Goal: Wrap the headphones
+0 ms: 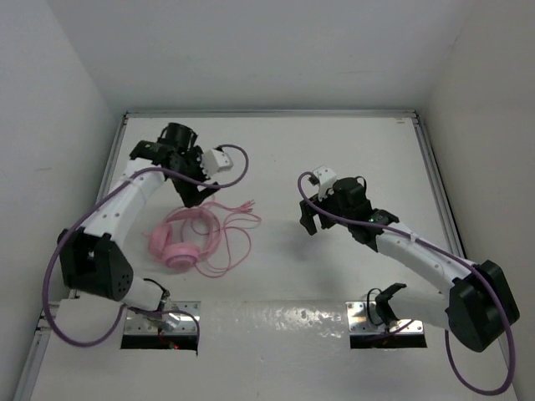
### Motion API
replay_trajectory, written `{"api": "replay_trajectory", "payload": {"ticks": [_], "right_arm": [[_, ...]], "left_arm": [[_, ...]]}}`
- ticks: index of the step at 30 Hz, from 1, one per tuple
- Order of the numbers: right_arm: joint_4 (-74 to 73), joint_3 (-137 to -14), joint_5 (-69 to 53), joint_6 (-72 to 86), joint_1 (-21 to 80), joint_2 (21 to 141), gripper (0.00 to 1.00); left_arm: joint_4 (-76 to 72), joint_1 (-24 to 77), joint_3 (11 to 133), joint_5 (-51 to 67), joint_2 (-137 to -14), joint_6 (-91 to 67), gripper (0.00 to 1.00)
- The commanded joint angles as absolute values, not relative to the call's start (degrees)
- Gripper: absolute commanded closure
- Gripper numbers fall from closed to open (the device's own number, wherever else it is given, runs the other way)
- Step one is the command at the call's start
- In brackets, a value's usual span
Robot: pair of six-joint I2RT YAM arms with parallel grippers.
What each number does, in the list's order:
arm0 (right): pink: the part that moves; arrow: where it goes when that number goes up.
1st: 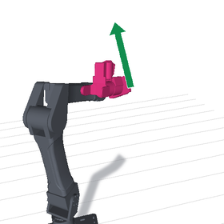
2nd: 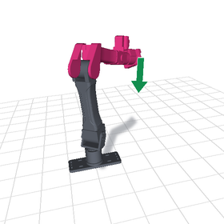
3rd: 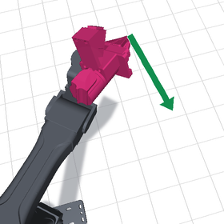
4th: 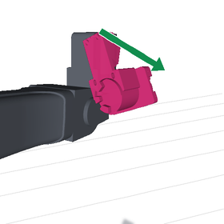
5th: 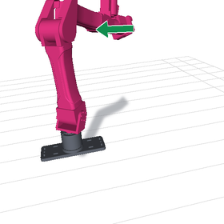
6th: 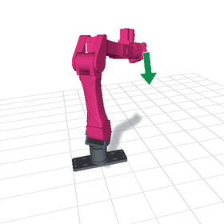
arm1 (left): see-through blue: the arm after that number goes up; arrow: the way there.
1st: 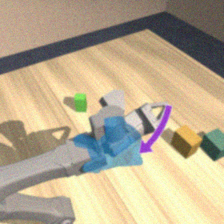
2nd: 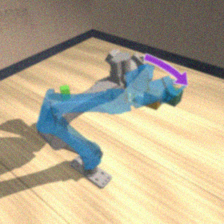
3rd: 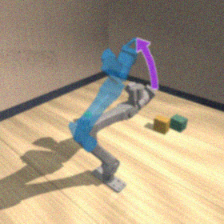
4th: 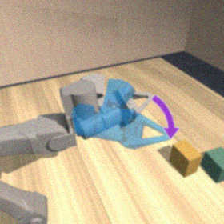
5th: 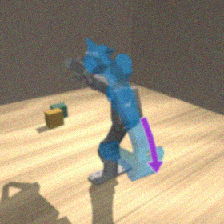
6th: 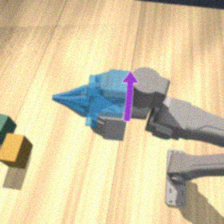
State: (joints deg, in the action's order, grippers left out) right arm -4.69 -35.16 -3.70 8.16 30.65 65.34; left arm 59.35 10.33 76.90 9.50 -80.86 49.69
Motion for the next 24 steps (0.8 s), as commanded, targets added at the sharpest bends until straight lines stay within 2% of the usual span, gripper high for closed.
{"api": "replay_trajectory", "payload": {"ticks": [1,2,7,15,20,22,23,24], "right_arm": [[-5.54,-37.53,-3.69,8.35,31.38,67.15,0.16],[-5.36,-37.44,-3.43,8.26,31.46,67.06,0.16],[-4.4,-36.56,-2.99,8.79,31.55,66.45,0.16],[-4.13,-35.68,-3.43,10.55,31.82,66.18,0.17],[-3.87,-35.51,-2.46,11.6,31.99,66.53,0.18],[-4.3,-36.03,-2.46,11.95,31.99,66.62,0.19],[-4.57,-36.3,-2.46,12.13,32.08,66.53,0.2],[-4.74,-36.73,-2.46,12.22,32.08,66.45,0.2]], "left_arm": [[57.04,11.87,74.97,9.93,-89.18,62.11,0.18],[57.39,11.87,75.32,9.67,-90.43,63.97,0.21],[55.92,12.13,73.48,7.74,-95.18,74.52,0.21],[47.99,13.45,69.26,6.77,-103.0,68.65,0.21],[44.3,13.45,64.43,2.64,-103.97,66.62,0.38],[44.65,13.36,64.16,1.93,-104.15,66.53,0.51],[44.74,13.36,64.33,1.93,-103.98,66.45,0.6],[44.91,13.36,64.68,2.28,-103.37,65.58,0.83]]}}
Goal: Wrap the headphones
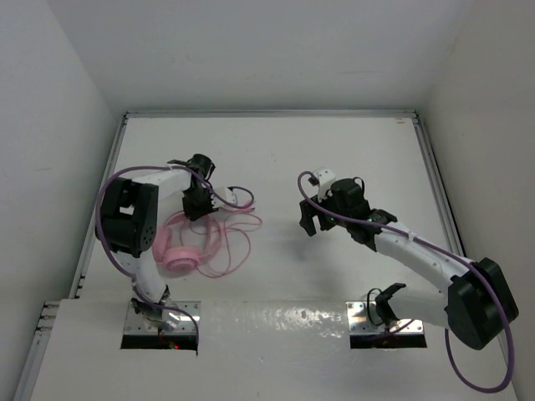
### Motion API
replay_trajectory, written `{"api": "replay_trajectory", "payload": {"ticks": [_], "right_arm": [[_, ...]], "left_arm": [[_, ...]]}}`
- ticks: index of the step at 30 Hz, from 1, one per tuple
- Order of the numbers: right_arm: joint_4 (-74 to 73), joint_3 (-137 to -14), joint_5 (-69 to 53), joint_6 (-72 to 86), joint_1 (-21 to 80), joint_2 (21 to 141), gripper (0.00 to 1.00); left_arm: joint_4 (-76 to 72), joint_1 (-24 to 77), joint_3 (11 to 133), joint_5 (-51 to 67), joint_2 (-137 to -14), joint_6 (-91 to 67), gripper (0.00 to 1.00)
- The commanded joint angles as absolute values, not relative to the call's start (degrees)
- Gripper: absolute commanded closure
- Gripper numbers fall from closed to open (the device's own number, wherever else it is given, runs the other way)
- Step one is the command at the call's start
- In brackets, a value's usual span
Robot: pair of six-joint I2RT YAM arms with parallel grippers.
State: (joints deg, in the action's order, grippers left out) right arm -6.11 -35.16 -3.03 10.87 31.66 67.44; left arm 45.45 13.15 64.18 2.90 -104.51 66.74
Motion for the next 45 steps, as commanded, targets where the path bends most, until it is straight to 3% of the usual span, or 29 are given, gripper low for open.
{"api": "replay_trajectory", "payload": {"ticks": [1,6,9,14,19,23,29,37,42,45], "right_arm": [[-5.09,-36.91,-2.46,12.22,32.08,66.18,0.2],[-6.94,-40.33,-1.58,12.22,32.08,63.38,0.22],[-7.12,-43.84,-2.63,12.13,32.08,61.53,0.2],[-8.96,-52.72,-3.52,13.09,32.17,61.43,0.16],[-7.66,-64.76,-2.63,22.83,32.17,67.21,0.16],[-4.04,-72.75,-4.66,31.28,36.18,74.85,0.16],[-4.39,-80.68,8.43,34.97,44.99,83.21,0.14],[-13.0,-88.5,16.17,37.88,47.02,94.91,0.15],[-9.76,-91.75,19.33,34.65,47.02,99.66,0.17],[-9.4,-94.12,21.44,31.91,47.11,102.56,0.34]], "left_arm": [[45.96,13.36,66.43,2.46,-102.92,64.78,0.97],[54.31,13.01,79.52,5.71,-97.57,57.58,1.0],[54.93,13.01,90.75,5.01,-92.3,52.57,1.0],[51.95,13.18,99.48,5.98,-85.8,37.5,1.0],[44.4,13.27,97.3,-7.01,-82.45,10.44,1.0],[43.24,13.27,94.31,-11.59,-81.13,-1.45,1.0],[44.12,13.27,90.26,-21.17,-78.75,-16.32,1.0],[46.32,13.45,90.18,-20.83,-76.91,-19.6,1.0],[46.06,13.71,87.28,-19.69,-75.67,-18.37,1.0],[45.97,13.71,86.4,-18.12,-75.24,-18.19,1.0]]}}
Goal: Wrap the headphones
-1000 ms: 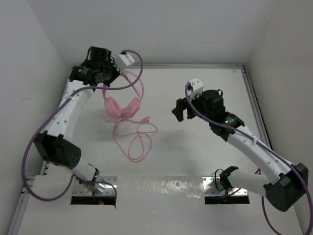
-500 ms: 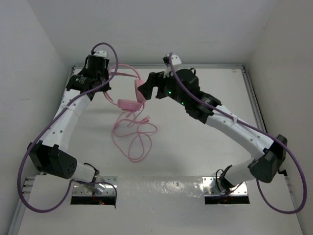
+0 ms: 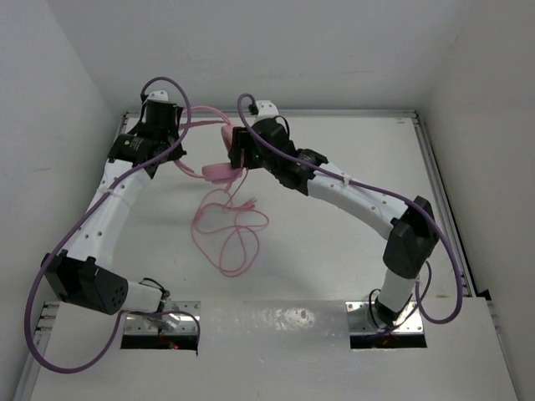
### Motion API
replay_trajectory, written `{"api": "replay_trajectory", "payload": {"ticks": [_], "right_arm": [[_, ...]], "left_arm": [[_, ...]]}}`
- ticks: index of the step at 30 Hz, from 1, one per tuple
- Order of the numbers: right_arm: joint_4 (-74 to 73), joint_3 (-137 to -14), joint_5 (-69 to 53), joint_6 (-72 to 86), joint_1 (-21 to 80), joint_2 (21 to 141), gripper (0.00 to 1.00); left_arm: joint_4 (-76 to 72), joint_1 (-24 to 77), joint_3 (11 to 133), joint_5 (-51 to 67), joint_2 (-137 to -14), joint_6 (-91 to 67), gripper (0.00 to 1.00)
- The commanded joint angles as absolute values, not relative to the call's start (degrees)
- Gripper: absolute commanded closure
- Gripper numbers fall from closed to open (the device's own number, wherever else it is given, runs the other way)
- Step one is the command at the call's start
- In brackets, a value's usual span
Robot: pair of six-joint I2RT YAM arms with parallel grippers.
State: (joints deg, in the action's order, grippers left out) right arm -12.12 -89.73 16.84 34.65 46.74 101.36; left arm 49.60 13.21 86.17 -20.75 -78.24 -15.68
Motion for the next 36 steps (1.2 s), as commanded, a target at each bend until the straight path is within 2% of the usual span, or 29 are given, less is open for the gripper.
{"api": "replay_trajectory", "payload": {"ticks": [1,2,4,5,6,9,10,12,14,20,22,23,24,26,27,28,29,30,31,32,33,36], "right_arm": [[-9.4,-94.39,22.14,31.47,47.11,103.18,0.4],[-9.32,-94.31,22.93,31.03,47.11,103.97,0.6],[-8.71,-93.78,23.55,29.27,47.11,104.24,0.82],[-8.79,-93.26,23.82,28.92,47.11,103.98,1.0],[-8.62,-92.82,23.82,28.22,47.11,103.71,1.0],[-7.38,-91.23,21.71,24.97,47.02,101.69,1.0],[-7.47,-90.88,21.1,24.0,47.02,101.08,1.0],[-7.82,-90.0,20.66,21.71,47.02,99.23,1.0],[-8.26,-89.74,20.39,20.66,47.02,98.01,1.0],[-8.79,-90.53,19.25,21.01,47.11,97.29,1.0],[-8.61,-90.35,18.9,21.01,47.02,97.21,1.0],[-8.53,-90.26,18.64,20.92,47.11,97.21,1.0],[-8.87,-90.26,18.28,20.83,47.02,97.29,1.0],[-9.84,-90.44,16.62,20.22,46.85,97.38,1.0],[-10.37,-91.31,15.22,19.26,46.67,97.64,1.0],[-11.15,-92.19,10.94,18.81,46.23,97.65,0.73],[-13.16,-93.07,8.64,18.2,45.45,97.65,0.52],[-14.49,-95.51,6.96,16.11,45.27,97.47,0.37],[-15.72,-96.84,5.55,14.87,45.26,96.34,0.18],[-17.56,-97.73,4.93,13.81,45.26,95.37,0.06],[-17.84,-98.43,4.31,11.88,45.18,94.06,0.01],[-16.62,-95.39,1.06,10.64,45.26,86.59,0.01]], "left_arm": [[45.88,13.71,86.4,-17.15,-74.97,-17.85,1.0],[45.79,13.71,86.48,-15.83,-74.88,-16.97,1.0],[43.61,13.71,85.61,-10.13,-74.36,-12.86,1.0],[42.81,13.71,84.82,-6.63,-74.27,-10.92,1.0],[42.19,13.71,84.47,-5.9,-74.18,-9.51,0.99],[37.99,13.71,82.89,-5.71,-73.92,-3.09,0.61],[36.92,13.62,82.53,-6.5,-73.92,1.1,0.45],[33.86,13.71,81.22,-9.66,-74.0,5.26,0.4],[32.35,13.71,80.42,-11.76,-74.44,10.44,0.4],[33.75,13.71,79.8,-11.95,-77.34,14.32,0.42],[34.01,13.8,79.72,-13.61,-78.13,14.68,0.48],[34.19,13.8,79.72,-14.32,-78.31,14.68,0.56],[34.19,13.8,79.72,-15.02,-78.66,14.5,0.74],[34.89,13.8,80.33,-16.34,-78.84,13.63,0.98],[35.33,13.71,80.85,-16.61,-78.75,13.28,1.0],[35.85,13.8,80.95,-16.26,-78.75,12.92,1.0],[37.08,13.8,81.12,-16.17,-79.1,12.31,1.0],[37.96,13.71,81.38,-16.35,-79.54,11.7,1.0],[39.71,13.71,81.56,-16.87,-79.98,11.08,1.0],[40.51,13.62,81.82,-17.05,-81.11,9.68,1.0],[40.95,13.1,82.17,-16.7,-81.65,9.06,1.0],[42.53,10.56,83.49,-11.98,-83.75,5.37,1.0]]}}
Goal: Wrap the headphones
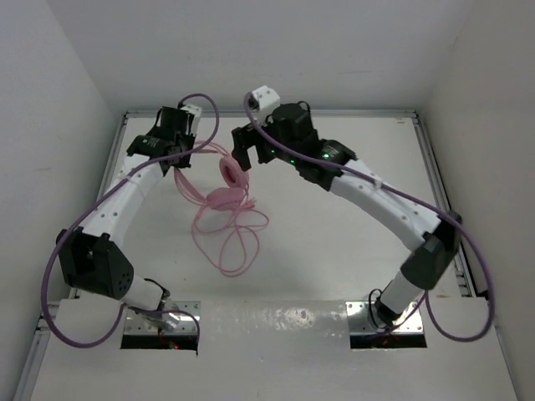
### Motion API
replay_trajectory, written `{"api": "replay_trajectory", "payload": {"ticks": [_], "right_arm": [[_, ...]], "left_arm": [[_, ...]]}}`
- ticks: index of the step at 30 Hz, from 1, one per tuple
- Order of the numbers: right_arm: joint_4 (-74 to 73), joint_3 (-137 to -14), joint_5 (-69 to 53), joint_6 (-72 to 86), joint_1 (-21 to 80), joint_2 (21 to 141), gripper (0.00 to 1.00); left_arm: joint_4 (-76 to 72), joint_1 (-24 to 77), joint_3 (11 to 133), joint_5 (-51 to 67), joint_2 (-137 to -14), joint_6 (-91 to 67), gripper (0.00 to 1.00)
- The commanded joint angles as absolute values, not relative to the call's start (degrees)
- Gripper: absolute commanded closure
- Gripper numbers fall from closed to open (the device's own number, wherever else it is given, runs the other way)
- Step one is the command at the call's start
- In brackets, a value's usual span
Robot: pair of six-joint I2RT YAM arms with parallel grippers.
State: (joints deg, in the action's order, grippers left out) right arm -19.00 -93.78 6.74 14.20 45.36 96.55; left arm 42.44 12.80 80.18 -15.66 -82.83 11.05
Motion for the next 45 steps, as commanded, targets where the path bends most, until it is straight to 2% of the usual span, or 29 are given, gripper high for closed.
{"api": "replay_trajectory", "payload": {"ticks": [1,2,3,4,5,6,7,8,9,10,11,14,19,22,25,29,30,31,33,35,36,37,38,39,45], "right_arm": [[-15.65,-93.19,0.36,10.63,45.26,81.79,0.01],[-12.43,-90.47,0.18,10.9,45.18,79.13,0.02],[-10.3,-83.3,0.18,11.42,45.09,76.67,0.1],[-6.89,-79.4,0.18,11.16,45.09,72.64,0.47],[-5.55,-72.4,1.05,11.08,45.09,71.29,0.66],[-4.41,-69.29,2.53,11.16,45.0,70.5,0.79],[-2.22,-66.3,3.85,11.16,44.91,70.05,0.83],[-0.63,-63.83,4.65,11.34,44.91,70.22,0.66],[1.99,-58.85,4.05,11.34,44.91,70.75,0.54],[6.98,-54.97,2.82,10.9,45.0,72.32,0.39],[9.38,-53.63,0.9,10.64,45.0,73.55,0.28],[16.34,-54.57,-3.6,12.3,45.7,80.03,0.12],[25.38,-59.41,2.96,8.7,47.46,89.28,0.01],[27.76,-62.83,6.58,9.05,47.37,95.35,0.01],[30.14,-65.21,3.27,11.07,47.37,100.45,0.01],[36.99,-64.86,4.47,21.08,47.37,105.2,0.08],[38.39,-65.21,6.22,22.75,47.46,106.25,0.11],[38.5,-66.69,7.63,24.85,47.46,108.7,0.18],[38.41,-68.81,11.5,26.27,47.46,111.17,0.22],[38.32,-71.89,13.52,26.72,47.37,114.07,0.38],[38.32,-73.11,14.14,27.15,47.37,114.87,0.52],[38.23,-73.04,14.85,27.33,47.37,114.61,0.83],[37.8,-72.69,15.81,27.68,47.37,114.0,0.94],[37.53,-70.77,15.56,27.95,47.37,112.86,1.0],[22.7,-65.83,15.12,19.37,51.32,101.08,1.0]], "left_arm": [[44.89,9.68,86.54,-10.39,-84.54,4.14,1.0],[46.3,8.71,88.75,-8.54,-86.55,1.43,1.0],[47.8,6.26,91.29,-4.26,-87.7,0.28,1.0],[50.07,5.02,96.36,-1.7,-89.28,-3.56,1.0],[50.79,3.62,98.68,-0.1,-89.73,-5.17,1.0],[51.24,1.86,100.7,3.22,-90.08,-6.66,1.0],[51.85,1.41,104.55,4.12,-90.52,-9.29,1.0],[52.12,1.15,106.42,4.48,-90.7,-10.36,1.0],[52.38,0.97,108.09,4.92,-90.79,-11.59,1.0],[52.47,1.05,110.63,5.01,-90.62,-13.86,1.0],[52.3,1.05,111.44,4.92,-90.44,-14.93,1.0],[50.19,0.97,112.32,4.4,-88.34,-18.28,1.0],[47.72,1.05,114.51,4.4,-85.87,-20.56,1.0],[48.34,0.97,117.68,4.57,-85.69,-21.18,1.0],[48.16,1.05,119.26,4.48,-85.6,-22.14,1.0],[48.25,0.97,120.15,4.92,-85.87,-23.55,1.0],[48.34,0.88,120.15,5.18,-85.96,-24.16,1.0],[48.43,0.79,120.15,5.53,-86.04,-24.52,1.0],[48.34,0.7,120.06,6.68,-85.96,-25.4,1.0],[48.16,0.7,119.88,7.21,-86.04,-25.66,1.0],[48.08,0.62,119.45,7.12,-86.13,-25.75,1.0],[48.08,0.44,119.1,6.51,-86.13,-25.84,1.0],[48.08,0.27,118.74,6.33,-86.22,-25.84,1.0],[47.99,0.0,118.31,6.24,-86.31,-25.84,1.0],[44.66,-4.74,111.98,8.43,-88.24,-27.59,1.0]]}}
